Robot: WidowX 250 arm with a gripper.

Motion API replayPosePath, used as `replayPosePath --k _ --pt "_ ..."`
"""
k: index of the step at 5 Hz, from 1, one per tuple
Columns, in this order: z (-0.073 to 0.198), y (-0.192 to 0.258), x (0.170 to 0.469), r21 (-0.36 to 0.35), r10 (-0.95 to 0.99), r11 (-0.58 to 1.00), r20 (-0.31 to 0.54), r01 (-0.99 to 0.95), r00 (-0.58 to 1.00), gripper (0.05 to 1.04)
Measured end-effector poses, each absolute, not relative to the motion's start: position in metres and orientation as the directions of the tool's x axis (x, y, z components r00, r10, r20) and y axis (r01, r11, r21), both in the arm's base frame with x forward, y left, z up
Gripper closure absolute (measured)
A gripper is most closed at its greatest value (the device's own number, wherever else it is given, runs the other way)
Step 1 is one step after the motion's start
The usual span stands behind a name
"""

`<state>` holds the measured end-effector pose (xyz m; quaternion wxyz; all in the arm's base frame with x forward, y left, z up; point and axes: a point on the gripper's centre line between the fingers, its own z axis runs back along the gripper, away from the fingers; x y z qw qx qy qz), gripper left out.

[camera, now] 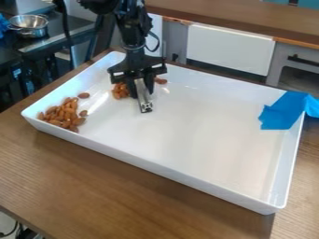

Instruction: Sweep into pile

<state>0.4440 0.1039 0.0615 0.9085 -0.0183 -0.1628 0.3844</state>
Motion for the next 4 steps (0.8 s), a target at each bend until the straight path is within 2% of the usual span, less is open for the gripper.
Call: replayPosePath --k 1,2,4 --pt "0.062 0.106 0.445 -0.188 0.778 0.62 0.278 -0.762 0.564 0.701" --pt "0.061 0.113 0.443 -0.226 0.86 0.5 0.239 -0.836 0.45 0.701" --pt "0.058 0.122 0.412 -0.241 0.939 0.335 0.165 -0.911 0.302 0.701"
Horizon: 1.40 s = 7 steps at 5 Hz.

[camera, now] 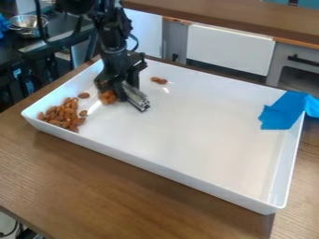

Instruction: Sweep into pile

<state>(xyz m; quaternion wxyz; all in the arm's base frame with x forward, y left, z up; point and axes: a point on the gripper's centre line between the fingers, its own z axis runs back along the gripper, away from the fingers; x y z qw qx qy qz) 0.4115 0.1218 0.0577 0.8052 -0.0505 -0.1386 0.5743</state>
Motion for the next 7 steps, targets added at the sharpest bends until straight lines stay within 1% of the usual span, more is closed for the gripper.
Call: replayPosePath --k 2,3,4,5,6,7 --pt "0.059 0.11 0.364 -0.226 0.943 0.329 0.126 -0.917 0.307 0.701" --pt "0.064 0.113 0.34 -0.202 0.951 0.309 0.093 -0.93 0.295 0.701" --pt "0.073 0.111 0.341 -0.239 0.939 0.344 0.09 -0.908 0.332 0.701" --pt "0.097 0.099 0.372 -0.303 0.835 0.548 0.148 -0.779 0.53 0.701" --pt "0.089 0.074 0.405 -0.255 0.662 0.742 0.133 -0.62 0.738 0.701" --pt "0.087 0.06 0.427 -0.237 0.476 0.868 0.142 -0.437 0.868 0.701"
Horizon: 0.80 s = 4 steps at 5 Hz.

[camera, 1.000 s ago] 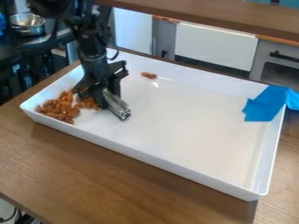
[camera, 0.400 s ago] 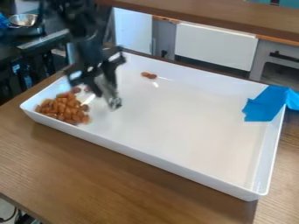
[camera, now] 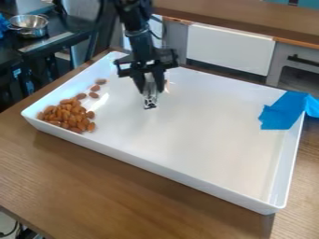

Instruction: Sweep into pile

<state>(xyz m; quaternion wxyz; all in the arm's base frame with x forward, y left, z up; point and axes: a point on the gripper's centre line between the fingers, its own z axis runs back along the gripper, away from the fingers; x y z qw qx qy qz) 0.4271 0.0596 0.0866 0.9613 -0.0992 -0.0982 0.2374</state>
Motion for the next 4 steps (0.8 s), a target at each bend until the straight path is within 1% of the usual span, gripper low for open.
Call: replayPosePath --k 1,2,3,4 --pt "0.077 0.061 0.434 -0.207 0.408 0.903 0.132 -0.377 0.904 0.701" --pt "0.073 0.049 0.437 -0.199 0.343 0.929 0.153 -0.311 0.927 0.701" --pt "0.072 0.041 0.437 -0.198 0.324 0.935 0.149 -0.293 0.934 0.701" --pt "0.065 0.034 0.434 -0.196 0.315 0.938 0.138 -0.286 0.939 0.701"
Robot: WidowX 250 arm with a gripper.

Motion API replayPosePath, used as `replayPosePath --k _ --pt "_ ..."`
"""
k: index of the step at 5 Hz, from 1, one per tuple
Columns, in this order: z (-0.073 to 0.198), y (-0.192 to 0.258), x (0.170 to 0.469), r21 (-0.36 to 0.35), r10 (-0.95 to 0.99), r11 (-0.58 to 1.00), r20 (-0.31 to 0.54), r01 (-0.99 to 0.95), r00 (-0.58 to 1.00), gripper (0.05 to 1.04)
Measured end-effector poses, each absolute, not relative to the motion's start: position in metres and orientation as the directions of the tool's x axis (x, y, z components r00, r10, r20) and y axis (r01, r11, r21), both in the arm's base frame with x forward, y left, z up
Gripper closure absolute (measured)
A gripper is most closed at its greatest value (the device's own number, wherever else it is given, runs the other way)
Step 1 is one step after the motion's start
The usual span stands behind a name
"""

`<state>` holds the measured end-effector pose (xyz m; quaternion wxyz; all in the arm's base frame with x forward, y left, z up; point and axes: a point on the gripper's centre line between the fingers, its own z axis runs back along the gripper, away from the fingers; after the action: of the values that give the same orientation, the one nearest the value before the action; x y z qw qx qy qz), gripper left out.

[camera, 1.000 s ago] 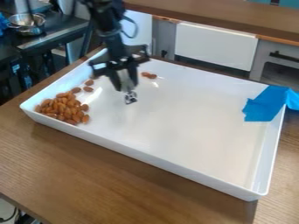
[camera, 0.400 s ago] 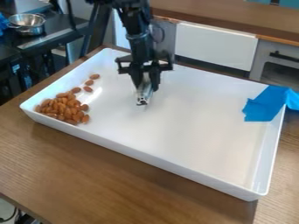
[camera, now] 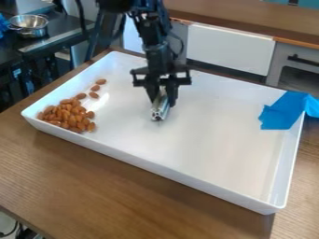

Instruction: Sweep into pile

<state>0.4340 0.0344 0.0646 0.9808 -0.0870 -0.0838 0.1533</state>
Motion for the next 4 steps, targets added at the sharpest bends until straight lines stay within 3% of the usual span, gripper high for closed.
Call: replayPosePath --k 1,4 --pt "0.075 0.031 0.44 -0.204 0.324 0.935 0.15 -0.292 0.934 0.701" --pt "0.066 0.054 0.458 -0.186 0.377 0.919 0.154 -0.347 0.913 0.701"
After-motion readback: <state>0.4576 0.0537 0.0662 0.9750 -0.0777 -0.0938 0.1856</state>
